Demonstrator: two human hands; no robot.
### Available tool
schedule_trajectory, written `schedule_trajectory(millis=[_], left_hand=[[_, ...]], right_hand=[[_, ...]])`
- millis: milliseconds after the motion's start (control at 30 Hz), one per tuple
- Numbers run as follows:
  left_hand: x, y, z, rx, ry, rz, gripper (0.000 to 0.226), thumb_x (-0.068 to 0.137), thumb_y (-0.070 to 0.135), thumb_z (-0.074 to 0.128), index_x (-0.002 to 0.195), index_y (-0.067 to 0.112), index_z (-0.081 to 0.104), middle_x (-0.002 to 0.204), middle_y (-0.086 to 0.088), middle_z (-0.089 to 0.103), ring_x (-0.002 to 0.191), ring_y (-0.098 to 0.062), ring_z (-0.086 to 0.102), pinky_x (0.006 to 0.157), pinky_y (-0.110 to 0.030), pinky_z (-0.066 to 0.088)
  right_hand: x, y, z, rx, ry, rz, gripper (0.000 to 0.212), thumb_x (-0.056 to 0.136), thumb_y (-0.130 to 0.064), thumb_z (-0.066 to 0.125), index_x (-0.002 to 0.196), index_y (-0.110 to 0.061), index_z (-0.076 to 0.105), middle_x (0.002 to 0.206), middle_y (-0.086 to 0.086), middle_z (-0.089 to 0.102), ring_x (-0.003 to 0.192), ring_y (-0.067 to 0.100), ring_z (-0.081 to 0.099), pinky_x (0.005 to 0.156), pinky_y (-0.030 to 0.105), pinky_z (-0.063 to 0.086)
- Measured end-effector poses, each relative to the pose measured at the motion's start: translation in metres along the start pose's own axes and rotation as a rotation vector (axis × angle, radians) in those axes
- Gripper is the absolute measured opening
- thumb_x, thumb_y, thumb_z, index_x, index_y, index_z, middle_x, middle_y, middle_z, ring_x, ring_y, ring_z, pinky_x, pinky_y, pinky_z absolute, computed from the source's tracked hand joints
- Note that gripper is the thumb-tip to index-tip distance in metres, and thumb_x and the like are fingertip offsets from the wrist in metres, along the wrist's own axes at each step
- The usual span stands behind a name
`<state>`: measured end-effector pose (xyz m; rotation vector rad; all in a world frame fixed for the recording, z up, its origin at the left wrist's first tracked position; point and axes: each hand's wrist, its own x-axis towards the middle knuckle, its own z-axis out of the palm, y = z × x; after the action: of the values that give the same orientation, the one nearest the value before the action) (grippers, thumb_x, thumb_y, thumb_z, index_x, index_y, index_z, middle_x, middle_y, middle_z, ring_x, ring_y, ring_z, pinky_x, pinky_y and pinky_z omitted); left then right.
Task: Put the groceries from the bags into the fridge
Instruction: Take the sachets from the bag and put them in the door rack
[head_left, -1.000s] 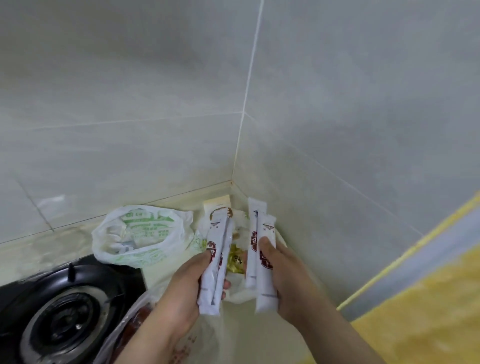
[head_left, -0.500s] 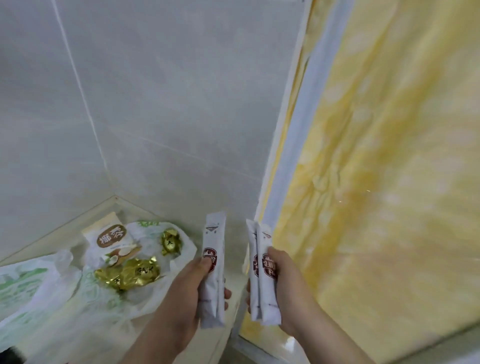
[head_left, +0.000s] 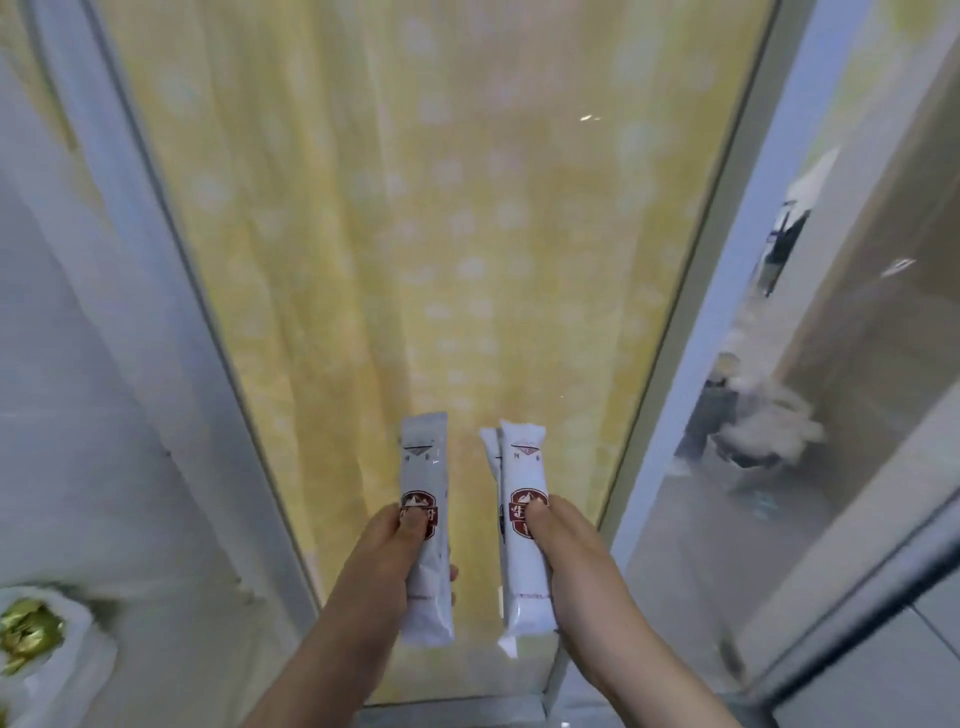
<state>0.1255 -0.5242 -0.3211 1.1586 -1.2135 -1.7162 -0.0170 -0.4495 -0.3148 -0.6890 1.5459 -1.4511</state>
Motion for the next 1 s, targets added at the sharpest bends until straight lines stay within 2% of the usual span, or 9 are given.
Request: schedule_trajectory(millis=[133, 233, 367, 467, 567, 700, 767, 833, 1000], left_hand=[[-0.004, 0.003, 0.072, 0.04, -0.116, 0.035, 0.026, 0.098, 0.034, 0.05, 0.092, 0.01, 0.058, 0.073, -0.009, 0.062, 0.058, -0.021, 0.064, 0.059, -0.036, 0.051], [-0.01, 0.007, 0.12, 0.081, -0.219, 0.065, 0.025, 0.097, 0.032, 0.051, 0.091, 0.009, 0.058, 0.071, -0.012, 0.061, 0.058, -0.02, 0.061, 0.053, -0.031, 0.05], [-0.016, 0.014, 0.17, 0.127, -0.318, 0.134, 0.027, 0.085, 0.047, 0.062, 0.075, 0.022, 0.062, 0.082, -0.012, 0.056, 0.076, -0.024, 0.056, 0.071, -0.038, 0.044], [-0.018, 0.02, 0.209, 0.12, -0.412, 0.132, 0.036, 0.073, 0.055, 0.06, 0.078, 0.02, 0.062, 0.081, -0.006, 0.051, 0.076, -0.023, 0.048, 0.067, -0.037, 0.037], [-0.015, 0.021, 0.251, 0.057, -0.527, 0.128, 0.025, 0.082, 0.044, 0.064, 0.083, 0.02, 0.068, 0.082, -0.008, 0.063, 0.076, -0.024, 0.059, 0.074, -0.041, 0.045], [-0.006, 0.02, 0.304, 0.032, -0.671, 0.087, 0.021, 0.095, 0.029, 0.051, 0.087, 0.02, 0.067, 0.073, -0.01, 0.064, 0.064, -0.023, 0.063, 0.065, -0.035, 0.049], [0.003, 0.022, 0.328, 0.056, -0.759, 0.08, 0.02, 0.094, 0.026, 0.055, 0.079, 0.023, 0.068, 0.078, -0.013, 0.063, 0.072, -0.026, 0.061, 0.074, -0.039, 0.045], [0.013, 0.024, 0.351, 0.06, -0.84, 0.073, 0.01, 0.088, 0.022, 0.065, 0.078, 0.021, 0.067, 0.083, -0.015, 0.063, 0.079, -0.028, 0.059, 0.077, -0.041, 0.042], [0.025, 0.035, 0.407, 0.043, -0.994, 0.088, 0.021, 0.092, 0.003, 0.057, 0.098, 0.017, 0.07, 0.076, 0.002, 0.075, 0.084, -0.022, 0.063, 0.087, -0.038, 0.044]], right_hand=[[-0.01, -0.009, -0.066, -0.05, 0.133, -0.129, 0.031, 0.088, -0.053, 0.056, 0.084, -0.024, 0.064, 0.077, -0.001, 0.057, 0.071, 0.014, 0.054, 0.071, 0.033, 0.04], [-0.017, -0.017, -0.111, -0.04, 0.202, -0.198, 0.021, 0.094, -0.041, 0.06, 0.083, -0.024, 0.067, 0.073, -0.012, 0.06, 0.071, 0.008, 0.055, 0.07, 0.03, 0.042], [-0.033, -0.03, -0.162, -0.005, 0.271, -0.229, 0.019, 0.087, -0.044, 0.063, 0.08, -0.027, 0.066, 0.072, -0.007, 0.057, 0.067, 0.01, 0.051, 0.064, 0.027, 0.04], [-0.044, -0.038, -0.197, 0.028, 0.371, -0.262, 0.023, 0.078, -0.048, 0.063, 0.081, -0.026, 0.067, 0.078, -0.003, 0.063, 0.072, 0.011, 0.057, 0.07, 0.031, 0.042], [-0.053, -0.051, -0.226, 0.061, 0.457, -0.34, 0.019, 0.076, -0.044, 0.064, 0.082, -0.027, 0.069, 0.081, -0.003, 0.068, 0.075, 0.009, 0.061, 0.073, 0.027, 0.045], [-0.065, -0.066, -0.259, 0.043, 0.624, -0.373, 0.012, 0.077, -0.038, 0.061, 0.081, -0.032, 0.071, 0.082, -0.006, 0.072, 0.076, 0.008, 0.064, 0.071, 0.024, 0.047], [-0.067, -0.073, -0.274, 0.05, 0.712, -0.386, 0.013, 0.076, -0.036, 0.062, 0.08, -0.028, 0.072, 0.083, -0.002, 0.073, 0.076, 0.011, 0.064, 0.071, 0.026, 0.048], [-0.068, -0.079, -0.288, 0.06, 0.822, -0.393, 0.016, 0.073, -0.031, 0.063, 0.081, -0.02, 0.072, 0.082, 0.0, 0.074, 0.072, 0.009, 0.065, 0.065, 0.019, 0.047], [-0.075, -0.097, -0.316, 0.073, 1.092, -0.466, 0.026, 0.065, -0.02, 0.066, 0.088, -0.008, 0.072, 0.079, 0.006, 0.075, 0.071, 0.009, 0.068, 0.065, 0.016, 0.049]])
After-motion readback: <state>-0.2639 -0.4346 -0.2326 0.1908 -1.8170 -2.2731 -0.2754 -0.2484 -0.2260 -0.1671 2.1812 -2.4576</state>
